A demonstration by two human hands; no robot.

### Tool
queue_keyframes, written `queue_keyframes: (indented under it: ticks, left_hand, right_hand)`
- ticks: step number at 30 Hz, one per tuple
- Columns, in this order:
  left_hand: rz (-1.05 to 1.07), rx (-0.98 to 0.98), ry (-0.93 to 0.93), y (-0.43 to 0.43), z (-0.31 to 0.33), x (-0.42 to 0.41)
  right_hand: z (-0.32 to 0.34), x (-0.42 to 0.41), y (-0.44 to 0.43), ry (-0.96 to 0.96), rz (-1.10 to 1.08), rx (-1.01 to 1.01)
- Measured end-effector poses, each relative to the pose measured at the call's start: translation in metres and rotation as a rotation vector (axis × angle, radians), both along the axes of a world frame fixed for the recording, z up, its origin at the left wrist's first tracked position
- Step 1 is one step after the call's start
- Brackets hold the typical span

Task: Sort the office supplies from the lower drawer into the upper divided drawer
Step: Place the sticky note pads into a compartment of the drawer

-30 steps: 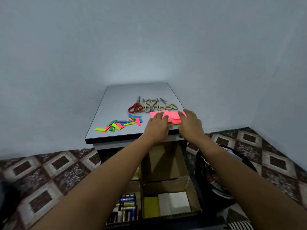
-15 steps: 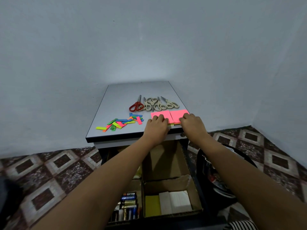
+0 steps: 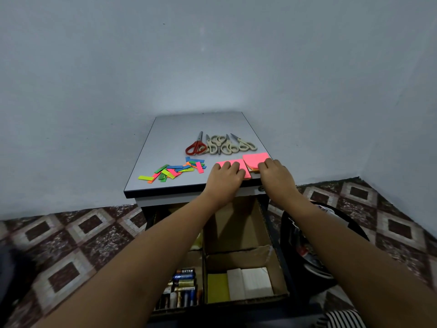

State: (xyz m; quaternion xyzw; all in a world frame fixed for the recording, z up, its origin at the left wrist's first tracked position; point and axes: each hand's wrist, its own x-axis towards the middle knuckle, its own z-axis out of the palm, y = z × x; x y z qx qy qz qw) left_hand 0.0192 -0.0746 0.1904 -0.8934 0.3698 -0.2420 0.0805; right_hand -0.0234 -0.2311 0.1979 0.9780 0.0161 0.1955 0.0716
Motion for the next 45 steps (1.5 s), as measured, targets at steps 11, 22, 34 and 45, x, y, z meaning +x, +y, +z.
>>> queue_keyframes:
  ticks: [11,22,34,45]
  left_hand:
    - [-0.035,-0.193,0.083,0.006,0.000,-0.002]
    - [0.572,-0.709,0.595,-0.006,0.016,-0.011]
    - [0.607,-0.682,0.709,-0.005,0.018,-0.003]
    - [0.511,-0.924,0.771,-0.007,0.018,0.009]
  right_hand:
    - [-0.019,0.006,-0.005,-0.097,-0.007,0.152]
    - [-0.004,0.004,0.005,-0.184,-0.247,0.690]
    - [0.010,0.017,0.004,0.082,-0.421,0.663]
    - [0.017,0.023,0.003,0.013,-0.417,0.861]
